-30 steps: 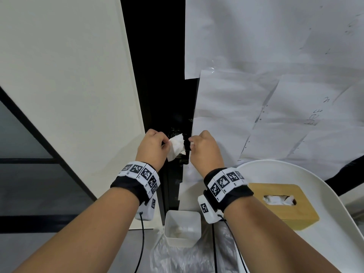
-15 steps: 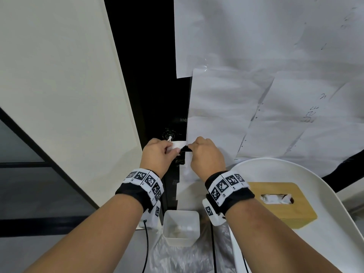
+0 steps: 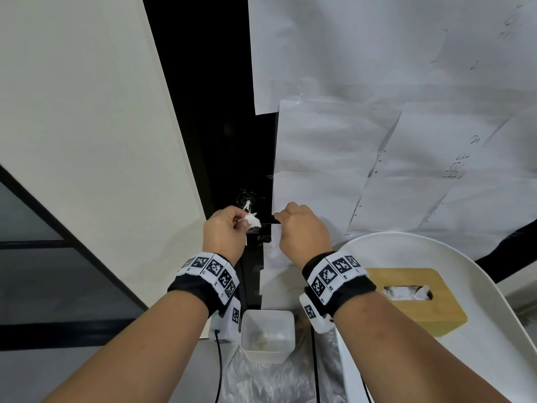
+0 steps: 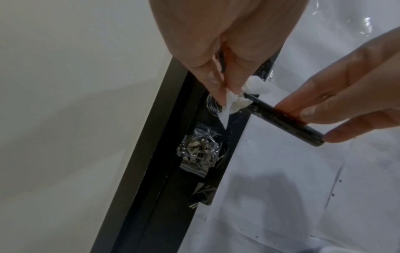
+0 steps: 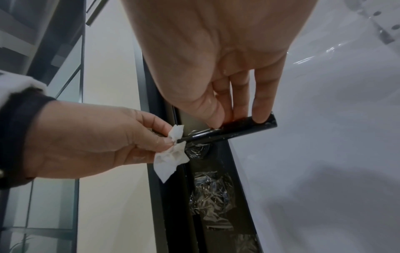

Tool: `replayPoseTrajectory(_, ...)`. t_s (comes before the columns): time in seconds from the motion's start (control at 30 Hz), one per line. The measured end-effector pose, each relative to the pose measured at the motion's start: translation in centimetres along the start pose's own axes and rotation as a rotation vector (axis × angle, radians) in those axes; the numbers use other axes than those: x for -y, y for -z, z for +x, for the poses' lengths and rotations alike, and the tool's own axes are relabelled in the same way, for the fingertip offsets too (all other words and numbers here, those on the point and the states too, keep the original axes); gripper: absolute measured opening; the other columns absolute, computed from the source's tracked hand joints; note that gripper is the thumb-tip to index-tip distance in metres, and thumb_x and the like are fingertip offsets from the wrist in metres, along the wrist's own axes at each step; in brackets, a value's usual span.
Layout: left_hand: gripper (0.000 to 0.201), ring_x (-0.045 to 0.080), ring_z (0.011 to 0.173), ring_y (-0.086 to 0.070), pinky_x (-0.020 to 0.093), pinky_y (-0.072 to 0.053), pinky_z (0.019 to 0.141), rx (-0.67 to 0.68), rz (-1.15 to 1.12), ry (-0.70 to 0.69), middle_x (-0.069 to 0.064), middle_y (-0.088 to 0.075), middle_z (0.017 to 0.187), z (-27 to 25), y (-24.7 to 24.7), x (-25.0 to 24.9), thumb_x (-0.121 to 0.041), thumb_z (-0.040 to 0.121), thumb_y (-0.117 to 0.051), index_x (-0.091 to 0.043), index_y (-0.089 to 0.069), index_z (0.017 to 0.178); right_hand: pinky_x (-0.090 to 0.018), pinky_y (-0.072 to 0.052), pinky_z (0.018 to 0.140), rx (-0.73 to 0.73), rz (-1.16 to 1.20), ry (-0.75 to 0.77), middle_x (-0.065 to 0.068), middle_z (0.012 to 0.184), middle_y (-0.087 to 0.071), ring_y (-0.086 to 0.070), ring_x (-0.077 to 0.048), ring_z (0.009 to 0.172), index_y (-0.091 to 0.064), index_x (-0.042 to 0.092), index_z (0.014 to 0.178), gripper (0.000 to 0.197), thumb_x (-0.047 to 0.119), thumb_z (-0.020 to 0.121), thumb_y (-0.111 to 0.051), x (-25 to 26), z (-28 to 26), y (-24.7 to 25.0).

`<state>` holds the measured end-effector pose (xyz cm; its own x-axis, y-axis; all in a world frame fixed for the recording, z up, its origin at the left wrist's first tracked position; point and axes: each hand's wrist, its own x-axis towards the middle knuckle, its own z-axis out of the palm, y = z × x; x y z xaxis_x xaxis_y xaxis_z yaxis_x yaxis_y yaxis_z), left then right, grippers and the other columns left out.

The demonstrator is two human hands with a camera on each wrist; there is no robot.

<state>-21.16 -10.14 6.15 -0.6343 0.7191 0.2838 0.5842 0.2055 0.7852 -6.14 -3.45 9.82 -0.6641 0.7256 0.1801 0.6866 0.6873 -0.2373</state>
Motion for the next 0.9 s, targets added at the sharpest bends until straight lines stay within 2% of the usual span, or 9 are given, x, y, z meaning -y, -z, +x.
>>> replayPoseTrajectory(0.17, 0.009, 0.011, 0.083, -0.063, 0.024, -0.053, 0.076, -0.076, -0.048, 0.043, 0.000, -0.067, 0.090, -0.3, -0.1, -0.3, -0.012, 0.085, -0.066, -0.019, -0.069, 0.090, -0.032, -0.043, 0.059, 0.018, 0.000, 0.014, -0.003, 0.103, -0.056, -0.049, -0.023, 0.094, -0.063, 0.016, 0.113, 0.047, -0.003, 0.075, -0.043, -0.1, -0.2, 0.2)
replayPoseTrajectory(0.3, 0.007, 0.009, 0.083, -0.062, 0.020, -0.049, 0.074, -0.071, -0.025, 0.055, -0.002, -0.067, 0.092, -0.4, -0.2, -0.3, -0.020, 0.086, -0.068, -0.020, -0.070, 0.092, -0.035, -0.049, 0.064, 0.016, 0.017, 0.014, -0.004, 0.104, -0.056, -0.050, -0.024, 0.095, -0.063, 0.013, 0.114, 0.045, -0.003, 0.076, -0.044, -0.1, -0.2, 0.2)
replayPoseTrajectory(0.4, 0.007, 0.010, 0.082, -0.063, 0.016, -0.047, 0.071, -0.040, -0.021, 0.071, -0.003, -0.067, 0.090, -0.4, -0.4, -0.5, -0.014, 0.086, -0.067, -0.020, -0.070, 0.090, -0.035, -0.048, 0.063, 0.014, 0.012, 0.010, -0.004, 0.104, -0.056, -0.050, -0.024, 0.095, -0.063, 0.013, 0.114, 0.045, -0.003, 0.077, -0.044, -0.1, -0.1, 0.2)
replayPoseTrajectory(0.53, 0.016, 0.012, 0.080, -0.064, 0.010, -0.043, 0.064, -0.044, -0.076, 0.160, -0.002, -0.068, 0.084, -0.3, -0.5, -0.8, -0.004, 0.086, -0.061, -0.018, -0.068, 0.089, -0.033, -0.046, 0.061, 0.018, 0.002, 0.019, -0.003, 0.103, -0.055, -0.050, -0.022, 0.093, -0.064, 0.015, 0.113, 0.045, -0.002, 0.077, -0.044, -0.2, -0.1, 0.1)
replayPoseTrajectory(0.67, 0.013, 0.015, 0.080, -0.065, 0.016, -0.044, 0.066, -0.101, -0.053, 0.169, 0.001, -0.070, 0.086, -0.5, -0.2, -0.6, -0.007, 0.087, -0.060, -0.015, -0.069, 0.092, -0.031, -0.042, 0.059, 0.021, 0.006, 0.027, -0.004, 0.104, -0.055, -0.050, -0.022, 0.094, -0.063, 0.014, 0.115, 0.045, -0.002, 0.077, -0.045, -0.4, -0.1, 0.1)
replayPoseTrajectory(0.73, 0.008, 0.013, 0.077, -0.063, 0.015, -0.042, 0.064, -0.138, -0.045, 0.187, 0.000, -0.070, 0.086, -0.4, 0.4, -0.5, -0.012, 0.088, -0.063, -0.015, -0.069, 0.091, -0.030, -0.038, 0.058, 0.022, 0.009, 0.027, -0.003, 0.104, -0.055, -0.049, -0.022, 0.094, -0.062, 0.015, 0.116, 0.045, -0.002, 0.078, -0.045, -0.5, -0.2, 0.1)
replayPoseTrajectory(0.8, 0.006, 0.010, 0.076, -0.062, 0.013, -0.041, 0.063, -0.143, -0.062, 0.183, -0.001, -0.070, 0.087, -0.2, 0.8, -0.6, -0.014, 0.088, -0.063, -0.017, -0.068, 0.090, -0.029, -0.036, 0.058, 0.014, 0.011, 0.026, -0.003, 0.103, -0.055, -0.049, -0.022, 0.094, -0.063, 0.015, 0.115, 0.044, -0.002, 0.078, -0.045, -0.5, -0.2, 0.0)
replayPoseTrajectory(0.9, 0.007, 0.011, 0.079, -0.062, 0.007, -0.038, 0.064, -0.140, -0.050, 0.102, 0.000, -0.064, 0.094, -0.1, 0.8, -1.2, -0.015, 0.086, -0.066, -0.019, -0.071, 0.089, -0.030, -0.039, 0.058, 0.006, 0.016, 0.023, -0.003, 0.103, -0.056, -0.050, -0.022, 0.093, -0.064, 0.015, 0.113, 0.043, -0.002, 0.078, -0.046, -0.5, -0.1, -0.1)
